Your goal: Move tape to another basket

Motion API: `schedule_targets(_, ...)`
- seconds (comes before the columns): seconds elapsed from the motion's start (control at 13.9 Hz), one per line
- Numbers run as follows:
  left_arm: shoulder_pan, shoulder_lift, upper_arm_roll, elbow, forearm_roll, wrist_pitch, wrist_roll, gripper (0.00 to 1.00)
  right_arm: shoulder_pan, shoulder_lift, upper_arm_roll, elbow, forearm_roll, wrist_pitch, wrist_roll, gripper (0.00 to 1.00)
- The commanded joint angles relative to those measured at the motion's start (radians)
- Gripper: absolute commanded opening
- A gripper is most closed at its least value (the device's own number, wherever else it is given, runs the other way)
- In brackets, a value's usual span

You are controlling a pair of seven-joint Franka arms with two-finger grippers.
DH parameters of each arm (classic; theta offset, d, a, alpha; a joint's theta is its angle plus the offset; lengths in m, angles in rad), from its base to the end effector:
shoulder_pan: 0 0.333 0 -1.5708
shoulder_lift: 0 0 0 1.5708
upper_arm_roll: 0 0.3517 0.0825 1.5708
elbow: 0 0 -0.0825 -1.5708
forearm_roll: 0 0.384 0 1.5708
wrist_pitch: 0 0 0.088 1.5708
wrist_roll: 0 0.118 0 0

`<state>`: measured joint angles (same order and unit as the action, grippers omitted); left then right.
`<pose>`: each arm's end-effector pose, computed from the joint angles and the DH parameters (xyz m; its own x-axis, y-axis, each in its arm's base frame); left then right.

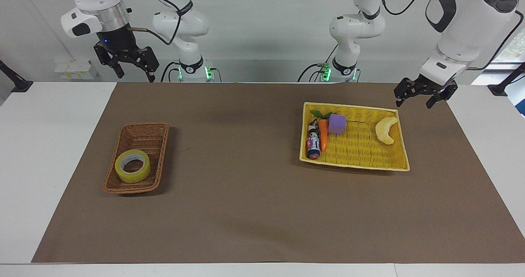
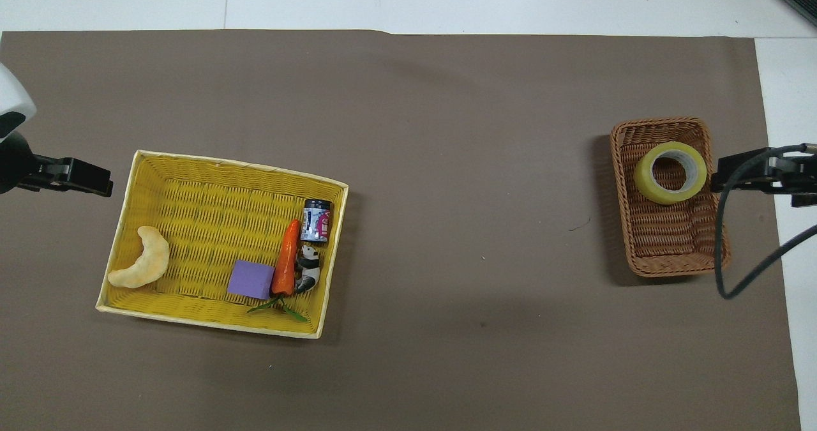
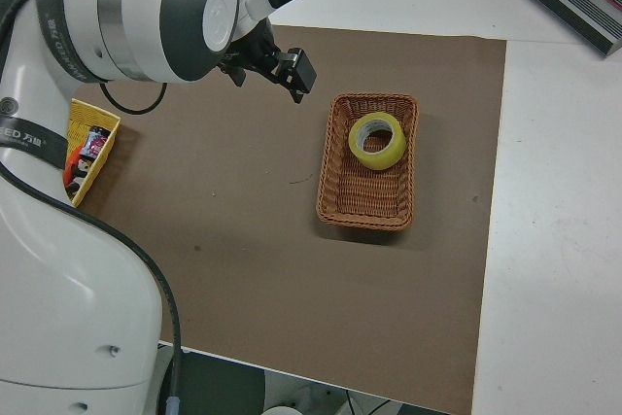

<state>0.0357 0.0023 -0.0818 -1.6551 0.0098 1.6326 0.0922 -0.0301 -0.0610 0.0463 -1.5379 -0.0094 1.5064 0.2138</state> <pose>0.5575 -0.0246 0.6133 0.9900 -0.1384 -0.0256 -0.1387 -0.9903 -0.0073 0.5269 0.0083 0.6918 0.9799 -0.1969 0.0313 -0.1972 -0.9804 0.0057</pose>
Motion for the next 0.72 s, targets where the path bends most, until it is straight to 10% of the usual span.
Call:
schedule_targets(0.0,0.016,-0.022,-0.012,-0.029,0.015,0.016,0.004,1.0,-0.019,-0.013,-0.009,-0.011,0.0,-0.038,-0.081,1.0)
schedule_targets(0.65,0.016,-0.022,-0.012,-0.029,0.015,0.016,0.004,1.0,-0.013,-0.049,0.0,-0.014,0.002,-0.045,-0.071,1.0)
